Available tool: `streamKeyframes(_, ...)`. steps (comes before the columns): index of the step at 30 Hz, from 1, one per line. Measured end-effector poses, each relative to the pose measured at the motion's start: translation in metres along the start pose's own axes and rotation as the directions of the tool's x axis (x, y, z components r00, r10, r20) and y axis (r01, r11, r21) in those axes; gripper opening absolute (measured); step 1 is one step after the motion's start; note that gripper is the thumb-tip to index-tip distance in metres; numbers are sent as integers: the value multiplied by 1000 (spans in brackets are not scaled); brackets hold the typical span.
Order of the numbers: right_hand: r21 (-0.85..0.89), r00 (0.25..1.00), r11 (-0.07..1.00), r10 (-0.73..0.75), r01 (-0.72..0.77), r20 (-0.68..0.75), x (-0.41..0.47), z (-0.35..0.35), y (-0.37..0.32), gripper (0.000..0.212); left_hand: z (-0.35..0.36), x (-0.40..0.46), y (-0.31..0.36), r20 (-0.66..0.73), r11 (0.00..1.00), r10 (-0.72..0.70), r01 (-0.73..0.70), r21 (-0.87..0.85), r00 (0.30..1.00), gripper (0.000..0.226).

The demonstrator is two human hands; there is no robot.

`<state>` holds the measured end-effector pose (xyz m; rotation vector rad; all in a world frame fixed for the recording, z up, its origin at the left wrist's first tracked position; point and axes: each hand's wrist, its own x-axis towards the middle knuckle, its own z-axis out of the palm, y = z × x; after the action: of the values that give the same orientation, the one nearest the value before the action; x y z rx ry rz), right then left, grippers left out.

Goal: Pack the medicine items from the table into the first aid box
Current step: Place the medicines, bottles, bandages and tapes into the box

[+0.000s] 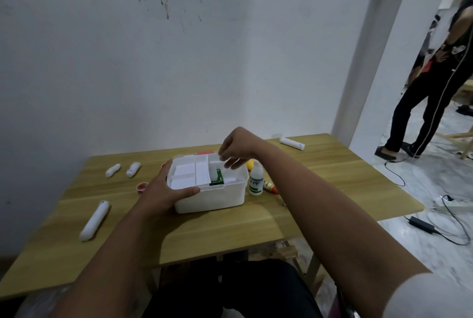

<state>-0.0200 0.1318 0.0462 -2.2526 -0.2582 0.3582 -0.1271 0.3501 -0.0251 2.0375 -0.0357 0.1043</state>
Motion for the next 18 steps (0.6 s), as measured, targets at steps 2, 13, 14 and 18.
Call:
streamKeyframes(2, 5, 993, 999, -43, 44, -114, -4, -17, 2, 12, 1, -3, 5, 2, 1000, 9, -9, -26, 1000, 77)
streamKeyframes(13, -382, 995, 920, 60, -85, -77, -24, -52, 44, 41, 0, -9, 11, 27, 999, 7, -6, -40, 1000, 59)
streamKeyframes(14, -377, 995, 923, 60, -84, -75, -24, -49, 48, 42, 0, -9, 11, 27, 999, 9, -8, -36, 1000, 59)
streamKeyframes(18, -366, 994, 928, 28, -66, -109, -26, -39, 57, 35, 0, -9, 10, 12, 999, 11, -11, -30, 1000, 62)
